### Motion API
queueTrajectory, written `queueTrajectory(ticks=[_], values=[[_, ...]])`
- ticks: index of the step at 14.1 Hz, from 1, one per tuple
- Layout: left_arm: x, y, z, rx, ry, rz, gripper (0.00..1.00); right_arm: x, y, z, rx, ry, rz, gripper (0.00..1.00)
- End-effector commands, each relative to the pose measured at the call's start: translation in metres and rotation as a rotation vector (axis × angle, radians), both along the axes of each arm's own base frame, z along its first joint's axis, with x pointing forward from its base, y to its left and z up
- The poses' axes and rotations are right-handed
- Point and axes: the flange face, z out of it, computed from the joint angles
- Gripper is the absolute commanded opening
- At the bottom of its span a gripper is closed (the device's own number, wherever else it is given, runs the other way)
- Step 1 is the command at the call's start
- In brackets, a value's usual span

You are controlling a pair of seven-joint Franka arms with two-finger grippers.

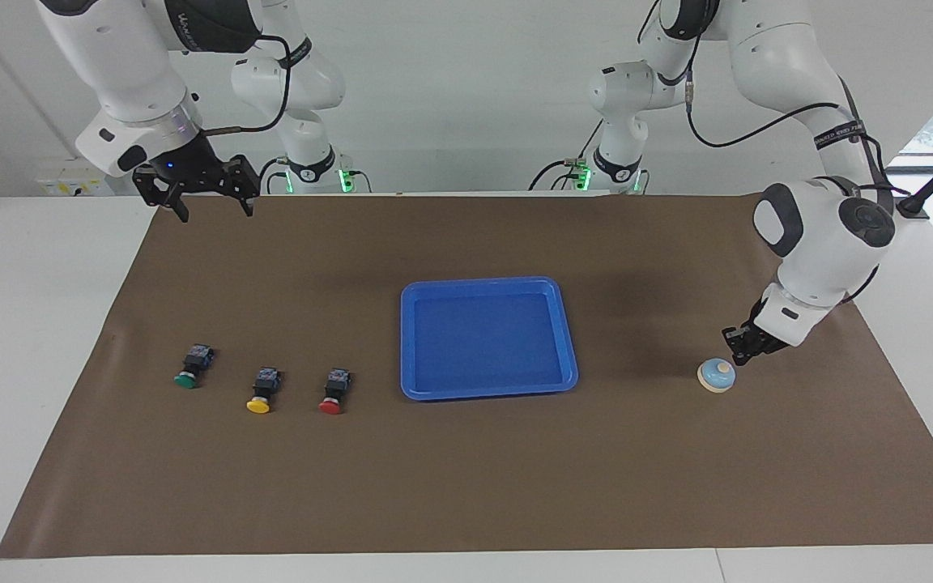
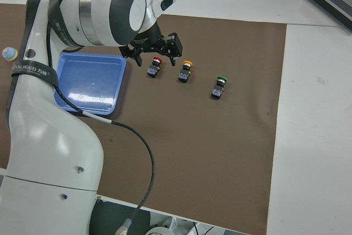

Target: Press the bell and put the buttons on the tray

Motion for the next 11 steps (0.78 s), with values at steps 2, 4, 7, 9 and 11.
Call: queueTrajectory(ticks=[2,4,7,9,11], values=[[-0.001,0.004,-0.019,-0.003,-0.015,0.009,0.0,-0.001,-0.003,0.002,0.016,-0.001,0.007,1.0],[-0.01,0.003,-0.04,-0.003,-0.018,0.01,0.0,-0.002,-0.002,0.002,0.016,0.0,0.009,1.0],[-0.02,0.003,-0.065,0.005,-0.035,0.008,0.0,-0.002,-0.002,0.001,0.016,0.002,0.009,1.0],[-0.019,0.004,-0.059,0.007,-0.027,0.005,0.0,-0.002,-0.003,0.002,0.016,0.0,0.007,1.0],[-0.019,0.006,-0.027,0.01,-0.001,0.004,0.0,-0.002,-0.002,0.001,0.016,0.002,0.009,1.0]])
